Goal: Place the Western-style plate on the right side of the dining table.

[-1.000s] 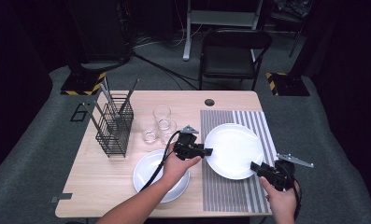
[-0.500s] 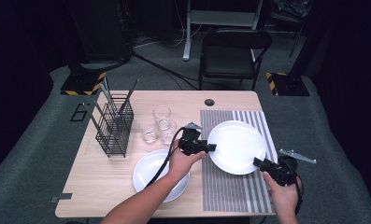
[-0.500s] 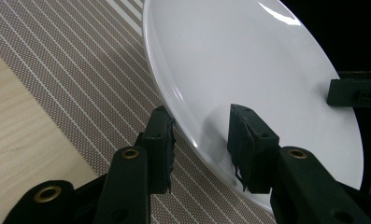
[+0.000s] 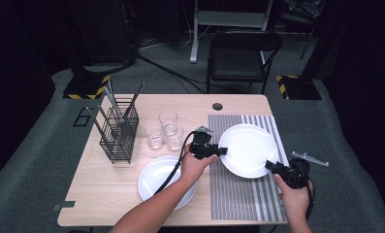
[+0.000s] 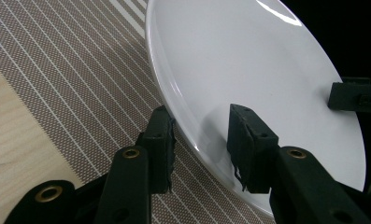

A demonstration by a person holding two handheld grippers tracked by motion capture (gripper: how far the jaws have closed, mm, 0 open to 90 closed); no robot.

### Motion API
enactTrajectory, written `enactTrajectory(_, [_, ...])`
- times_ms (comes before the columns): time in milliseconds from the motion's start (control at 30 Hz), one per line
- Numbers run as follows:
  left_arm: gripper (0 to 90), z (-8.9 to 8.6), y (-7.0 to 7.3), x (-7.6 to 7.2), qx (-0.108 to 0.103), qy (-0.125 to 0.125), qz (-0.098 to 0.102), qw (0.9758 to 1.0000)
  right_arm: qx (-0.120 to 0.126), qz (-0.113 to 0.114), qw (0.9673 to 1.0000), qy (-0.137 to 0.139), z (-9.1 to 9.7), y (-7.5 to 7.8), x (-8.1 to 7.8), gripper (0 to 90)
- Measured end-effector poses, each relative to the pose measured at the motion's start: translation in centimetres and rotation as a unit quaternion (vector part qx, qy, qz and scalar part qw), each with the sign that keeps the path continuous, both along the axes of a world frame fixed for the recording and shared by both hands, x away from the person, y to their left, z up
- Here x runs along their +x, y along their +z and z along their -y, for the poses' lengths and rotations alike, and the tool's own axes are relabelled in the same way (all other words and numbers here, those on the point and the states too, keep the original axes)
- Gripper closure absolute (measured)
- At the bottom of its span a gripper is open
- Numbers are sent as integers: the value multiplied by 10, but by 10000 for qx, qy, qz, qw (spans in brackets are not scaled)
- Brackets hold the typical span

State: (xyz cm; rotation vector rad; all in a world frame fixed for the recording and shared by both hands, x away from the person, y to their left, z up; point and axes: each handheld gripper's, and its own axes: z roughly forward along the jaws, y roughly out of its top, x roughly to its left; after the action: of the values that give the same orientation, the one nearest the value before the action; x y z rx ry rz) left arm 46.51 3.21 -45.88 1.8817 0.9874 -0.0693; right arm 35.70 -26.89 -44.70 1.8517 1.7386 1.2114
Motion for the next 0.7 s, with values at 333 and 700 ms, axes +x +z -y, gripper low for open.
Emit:
enactTrajectory(333, [620,5,-9,3,41,125,-7,9999,62,-125,9997,-199,1,-11,10,604])
enactTrajectory(700, [623,12,-22,6,71,271,-131,9995,139,-208,9987,-442,4,-22,17,631])
